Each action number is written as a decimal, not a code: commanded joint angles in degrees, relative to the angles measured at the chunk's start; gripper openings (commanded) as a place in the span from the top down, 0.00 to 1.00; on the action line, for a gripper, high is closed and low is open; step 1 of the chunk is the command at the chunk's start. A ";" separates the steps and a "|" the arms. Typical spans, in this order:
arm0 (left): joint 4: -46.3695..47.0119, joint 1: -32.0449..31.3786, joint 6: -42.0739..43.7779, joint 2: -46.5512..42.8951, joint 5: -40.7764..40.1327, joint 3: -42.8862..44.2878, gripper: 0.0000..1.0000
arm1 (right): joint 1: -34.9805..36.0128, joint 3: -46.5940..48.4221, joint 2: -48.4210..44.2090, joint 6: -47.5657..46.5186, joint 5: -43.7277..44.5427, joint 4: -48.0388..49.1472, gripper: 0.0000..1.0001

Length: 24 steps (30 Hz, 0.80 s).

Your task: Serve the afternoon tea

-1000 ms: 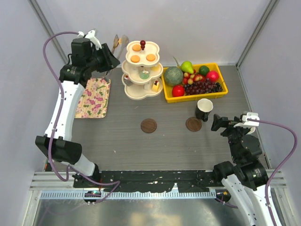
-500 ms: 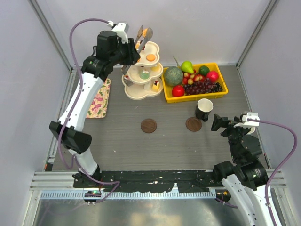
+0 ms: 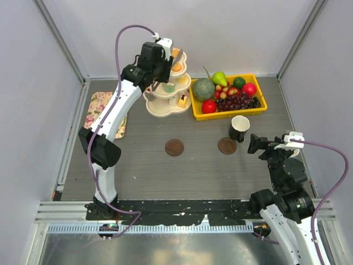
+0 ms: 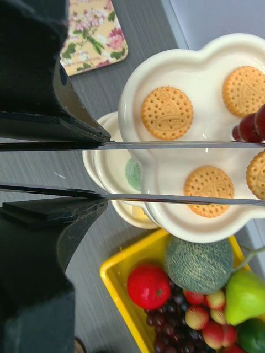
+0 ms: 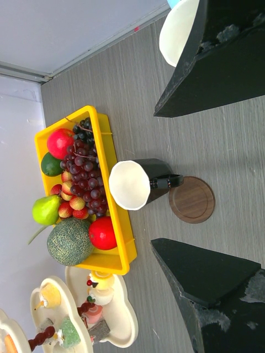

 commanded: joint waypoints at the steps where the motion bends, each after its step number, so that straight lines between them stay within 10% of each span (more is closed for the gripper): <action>1: 0.40 -0.93 4.66 0.38 -5.90 2.48 0.65 | 0.12 0.28 -0.15 -0.37 1.06 1.83 0.02; 15: 2.24 -1.54 5.01 0.57 -8.20 0.55 0.45 | 0.30 0.28 -0.24 -0.37 1.06 1.75 0.02; 24: 3.21 -1.63 4.23 -1.72 -6.71 -0.15 0.49 | 0.21 0.28 -0.41 -0.45 1.06 1.74 0.02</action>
